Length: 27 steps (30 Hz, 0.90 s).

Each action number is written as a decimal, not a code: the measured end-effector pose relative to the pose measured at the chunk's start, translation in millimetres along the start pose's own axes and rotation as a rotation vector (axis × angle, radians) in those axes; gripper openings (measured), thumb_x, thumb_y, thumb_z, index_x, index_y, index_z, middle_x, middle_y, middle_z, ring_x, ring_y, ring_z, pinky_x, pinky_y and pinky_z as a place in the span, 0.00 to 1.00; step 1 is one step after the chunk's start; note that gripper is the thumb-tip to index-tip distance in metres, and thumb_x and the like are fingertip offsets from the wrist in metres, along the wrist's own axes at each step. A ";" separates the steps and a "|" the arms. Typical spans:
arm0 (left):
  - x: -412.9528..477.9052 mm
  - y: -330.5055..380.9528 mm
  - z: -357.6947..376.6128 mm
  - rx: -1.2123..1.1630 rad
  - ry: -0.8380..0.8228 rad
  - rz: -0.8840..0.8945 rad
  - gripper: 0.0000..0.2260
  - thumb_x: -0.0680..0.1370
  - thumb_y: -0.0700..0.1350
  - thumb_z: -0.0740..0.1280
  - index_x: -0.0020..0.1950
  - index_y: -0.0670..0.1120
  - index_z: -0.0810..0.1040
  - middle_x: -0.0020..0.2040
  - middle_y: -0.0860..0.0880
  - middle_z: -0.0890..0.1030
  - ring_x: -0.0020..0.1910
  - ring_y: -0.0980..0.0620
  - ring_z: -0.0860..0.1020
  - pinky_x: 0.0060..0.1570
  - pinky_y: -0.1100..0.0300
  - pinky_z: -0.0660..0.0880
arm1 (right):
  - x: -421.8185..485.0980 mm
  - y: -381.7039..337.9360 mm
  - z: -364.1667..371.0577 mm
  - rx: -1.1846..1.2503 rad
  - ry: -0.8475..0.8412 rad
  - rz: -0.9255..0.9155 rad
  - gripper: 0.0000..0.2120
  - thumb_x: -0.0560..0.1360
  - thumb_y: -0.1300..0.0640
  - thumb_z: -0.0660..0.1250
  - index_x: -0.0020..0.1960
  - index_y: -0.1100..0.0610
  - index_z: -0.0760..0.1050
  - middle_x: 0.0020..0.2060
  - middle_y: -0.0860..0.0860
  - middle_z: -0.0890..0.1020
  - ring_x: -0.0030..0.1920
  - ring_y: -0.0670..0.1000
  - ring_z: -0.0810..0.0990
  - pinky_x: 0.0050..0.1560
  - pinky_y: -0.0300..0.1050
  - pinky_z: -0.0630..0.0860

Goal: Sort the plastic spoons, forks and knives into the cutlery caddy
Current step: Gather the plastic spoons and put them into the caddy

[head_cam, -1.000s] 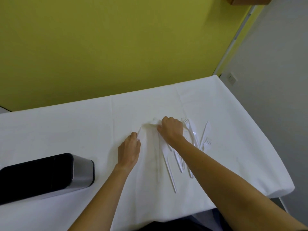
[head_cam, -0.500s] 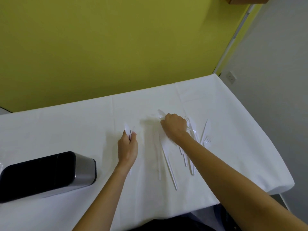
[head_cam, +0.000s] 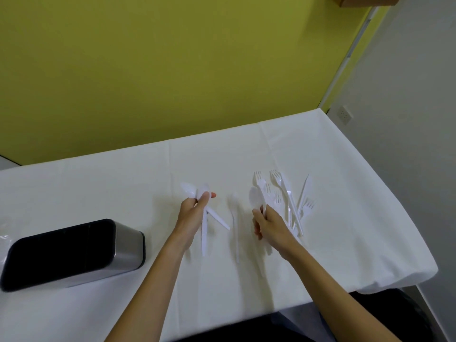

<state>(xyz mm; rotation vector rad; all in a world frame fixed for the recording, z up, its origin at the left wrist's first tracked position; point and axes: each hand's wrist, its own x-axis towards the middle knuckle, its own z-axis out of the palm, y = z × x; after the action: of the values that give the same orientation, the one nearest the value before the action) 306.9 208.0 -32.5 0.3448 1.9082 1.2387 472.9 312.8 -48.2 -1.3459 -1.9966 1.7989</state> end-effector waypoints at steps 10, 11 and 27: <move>-13.2 -1.2 17.1 -0.124 -0.074 0.078 0.11 0.76 0.47 0.70 0.57 0.46 0.74 0.47 0.51 0.79 0.45 0.54 0.78 0.44 0.61 0.73 | -16.2 -4.0 13.2 0.394 -0.198 0.148 0.14 0.83 0.54 0.53 0.55 0.63 0.73 0.50 0.54 0.84 0.47 0.54 0.85 0.50 0.45 0.80; -13.2 -2.5 19.1 -0.117 -0.035 0.079 0.12 0.75 0.46 0.71 0.57 0.46 0.74 0.50 0.50 0.80 0.48 0.53 0.78 0.46 0.61 0.74 | -18.6 -6.6 14.5 0.438 -0.223 0.163 0.13 0.83 0.54 0.53 0.55 0.61 0.73 0.49 0.55 0.84 0.43 0.54 0.84 0.45 0.44 0.80; -15.1 19.1 10.6 -0.226 -0.011 0.001 0.10 0.77 0.49 0.68 0.55 0.45 0.77 0.42 0.48 0.80 0.37 0.53 0.78 0.40 0.61 0.75 | -40.9 -9.0 2.9 0.465 -0.445 0.126 0.13 0.83 0.54 0.54 0.53 0.59 0.74 0.33 0.50 0.73 0.32 0.48 0.71 0.37 0.41 0.69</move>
<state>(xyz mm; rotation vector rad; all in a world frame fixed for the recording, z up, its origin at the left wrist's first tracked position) 320.6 214.6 -10.7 0.2330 1.7373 1.4337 490.7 284.1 -23.2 -1.0088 -1.5183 2.5967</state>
